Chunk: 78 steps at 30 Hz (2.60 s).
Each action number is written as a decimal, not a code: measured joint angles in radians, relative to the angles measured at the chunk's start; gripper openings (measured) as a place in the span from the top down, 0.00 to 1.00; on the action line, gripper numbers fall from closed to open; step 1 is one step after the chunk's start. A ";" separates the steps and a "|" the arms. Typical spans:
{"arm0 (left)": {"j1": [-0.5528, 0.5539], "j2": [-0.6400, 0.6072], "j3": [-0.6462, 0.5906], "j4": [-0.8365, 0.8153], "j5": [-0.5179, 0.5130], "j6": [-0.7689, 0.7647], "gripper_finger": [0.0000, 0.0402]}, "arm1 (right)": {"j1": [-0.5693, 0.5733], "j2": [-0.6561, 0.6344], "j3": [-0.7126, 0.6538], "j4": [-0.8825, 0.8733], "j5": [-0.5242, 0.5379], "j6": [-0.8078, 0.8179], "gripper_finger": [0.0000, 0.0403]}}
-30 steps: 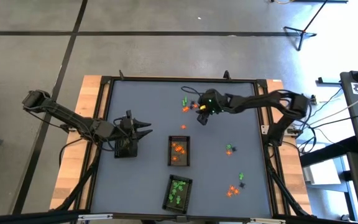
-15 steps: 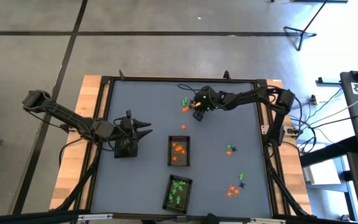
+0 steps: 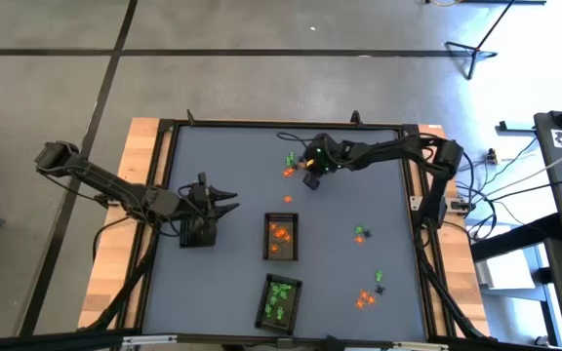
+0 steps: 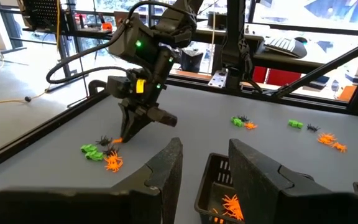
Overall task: Sort Halloween decoration
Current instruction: Put the orange spider toy into the top right black basket, then put the green toy skeleton into the bottom black basket
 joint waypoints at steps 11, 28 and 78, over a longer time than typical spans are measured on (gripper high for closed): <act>0.000 0.000 0.000 -0.011 0.000 -0.021 0.69 | 0.107 -0.148 -0.002 -0.062 -0.079 0.034 0.99; 0.000 0.000 0.000 -0.010 0.000 -0.029 0.69 | 0.535 -0.178 0.022 0.043 -0.124 0.111 0.93; 0.000 0.000 0.000 -0.014 -0.008 -0.019 0.69 | 0.024 0.255 0.471 -0.317 0.160 0.114 0.59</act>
